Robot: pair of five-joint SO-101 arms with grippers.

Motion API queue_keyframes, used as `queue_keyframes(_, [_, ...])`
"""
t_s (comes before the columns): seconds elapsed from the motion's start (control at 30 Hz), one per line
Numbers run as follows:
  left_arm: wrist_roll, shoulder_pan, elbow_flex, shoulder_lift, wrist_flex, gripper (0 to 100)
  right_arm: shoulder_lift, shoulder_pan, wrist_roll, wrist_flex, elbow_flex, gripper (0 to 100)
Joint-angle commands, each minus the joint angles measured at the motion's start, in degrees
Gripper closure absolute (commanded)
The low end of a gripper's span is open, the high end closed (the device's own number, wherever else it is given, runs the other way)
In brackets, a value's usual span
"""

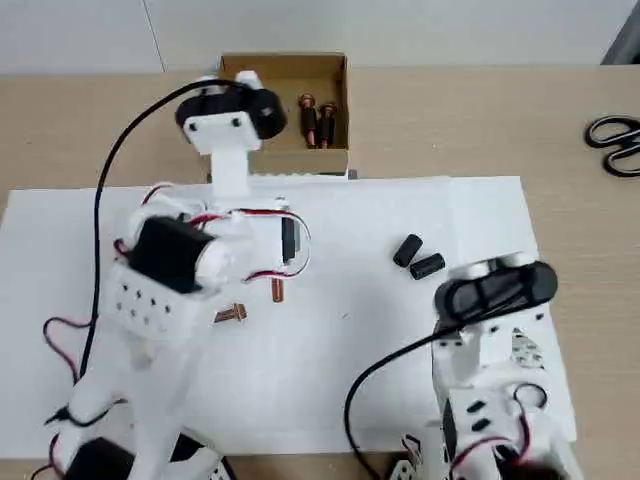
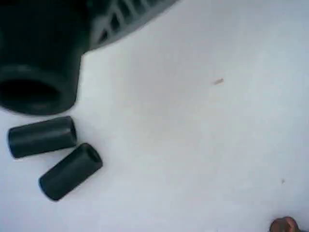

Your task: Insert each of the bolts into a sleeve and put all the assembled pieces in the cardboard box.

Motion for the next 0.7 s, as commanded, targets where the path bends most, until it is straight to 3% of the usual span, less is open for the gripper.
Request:
queue_keyframes(0.0, [3.3,0.2,5.3,-6.8,-7.5,100,-0.8,-1.5,-4.2,-5.5,4.0,99.5])
queue_keyframes(0.2, [6.9,0.3,21.1,-18.9,-24.3,100,-0.8,-14.6,-6.8,-16.8,12.4,99.5])
queue_keyframes(0.4, [7.8,0.1,40.7,-33.2,-40.3,100,-0.8,-27.3,-11.4,-21.7,17.6,99.5])
queue_keyframes(0.67, [7.6,0.5,60.7,-53.5,-49.4,100,-0.8,-34.9,-11.3,-21.2,17.8,99.5])
